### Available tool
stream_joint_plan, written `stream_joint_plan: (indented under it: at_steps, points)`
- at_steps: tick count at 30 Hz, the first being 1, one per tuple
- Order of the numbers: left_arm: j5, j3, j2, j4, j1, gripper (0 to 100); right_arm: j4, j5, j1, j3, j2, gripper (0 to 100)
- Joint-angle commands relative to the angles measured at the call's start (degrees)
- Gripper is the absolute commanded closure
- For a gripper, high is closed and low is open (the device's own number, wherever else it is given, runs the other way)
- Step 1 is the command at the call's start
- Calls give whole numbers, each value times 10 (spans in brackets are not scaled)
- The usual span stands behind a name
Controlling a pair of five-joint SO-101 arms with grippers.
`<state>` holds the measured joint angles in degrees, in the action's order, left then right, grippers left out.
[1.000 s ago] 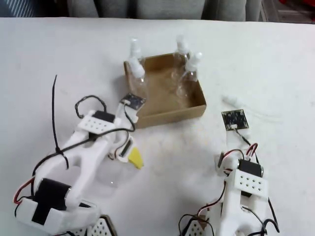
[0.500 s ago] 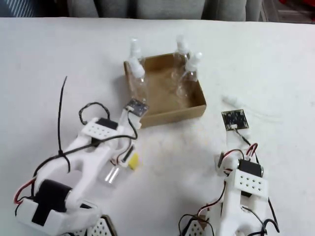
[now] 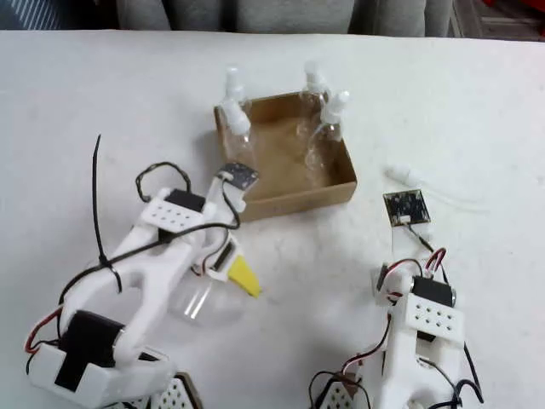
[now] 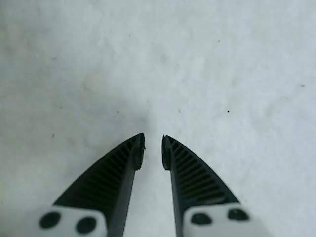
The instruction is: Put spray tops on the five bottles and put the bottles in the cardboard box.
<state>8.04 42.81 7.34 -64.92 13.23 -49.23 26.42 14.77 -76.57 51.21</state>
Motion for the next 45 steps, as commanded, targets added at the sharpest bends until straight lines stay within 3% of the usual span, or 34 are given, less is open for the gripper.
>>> stream_joint_plan:
  at_steps: [1,7,14,20,27,33,38,45]
  points:
    - [11,-14,6,23,8,555,8,4,7,4,5,968]
    - [13,33,6,95,9,598,8,4,7,4,5,968]
    - [15,90,11,149,41,983,8,4,7,4,5,968]
    - [-46,88,12,149,33,978,8,3,7,4,5,968]
    - [-266,70,13,151,21,980,5,-1,22,25,10,968]
    - [-295,69,14,196,-50,980,-95,13,81,190,3,965]
    - [-292,83,70,201,-93,980,-189,119,83,354,-86,965]
    - [-291,156,160,250,-103,980,-341,314,67,628,-367,963]
